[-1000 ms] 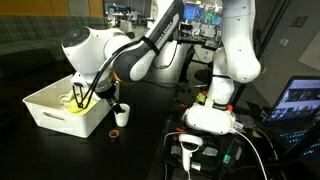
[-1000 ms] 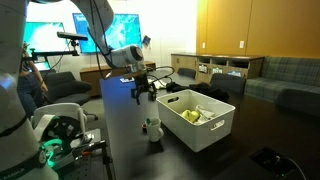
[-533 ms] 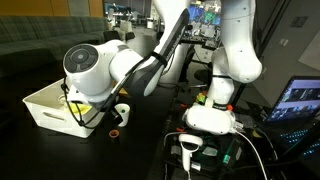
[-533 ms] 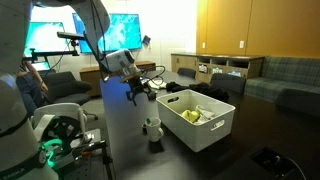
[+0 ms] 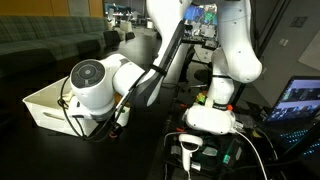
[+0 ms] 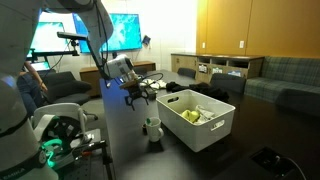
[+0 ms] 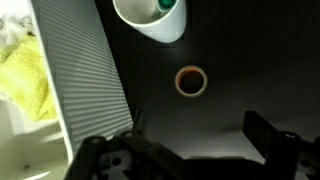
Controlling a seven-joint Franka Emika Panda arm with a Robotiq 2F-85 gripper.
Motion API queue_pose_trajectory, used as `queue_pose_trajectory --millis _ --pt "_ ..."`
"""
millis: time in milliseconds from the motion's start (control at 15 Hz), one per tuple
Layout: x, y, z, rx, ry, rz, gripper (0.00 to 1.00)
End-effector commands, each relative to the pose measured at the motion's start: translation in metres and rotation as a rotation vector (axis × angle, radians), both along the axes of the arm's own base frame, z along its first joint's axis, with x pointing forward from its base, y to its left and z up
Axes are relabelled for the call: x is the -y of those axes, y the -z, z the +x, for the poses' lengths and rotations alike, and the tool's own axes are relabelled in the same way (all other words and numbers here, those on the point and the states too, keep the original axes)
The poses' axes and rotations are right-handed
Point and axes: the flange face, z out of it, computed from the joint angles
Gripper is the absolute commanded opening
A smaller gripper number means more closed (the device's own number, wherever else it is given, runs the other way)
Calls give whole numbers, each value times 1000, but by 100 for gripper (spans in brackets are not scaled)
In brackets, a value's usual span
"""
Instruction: The white towel should go in the basket first, followed by the marker in the cup, then the yellow towel in the basket, and the black tape in the cup.
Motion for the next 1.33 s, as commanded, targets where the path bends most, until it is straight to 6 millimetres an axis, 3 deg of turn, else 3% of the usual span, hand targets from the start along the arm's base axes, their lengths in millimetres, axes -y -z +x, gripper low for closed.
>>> queue_pose_trajectory --millis 0,600,1000,1267 --pt "4 9 3 -48 -46 91 100" --pt "50 28 16 -184 -6 292 100" --pt "49 38 11 -257 -13 295 100" --pt "51 33 -1 -224 -25 260 100"
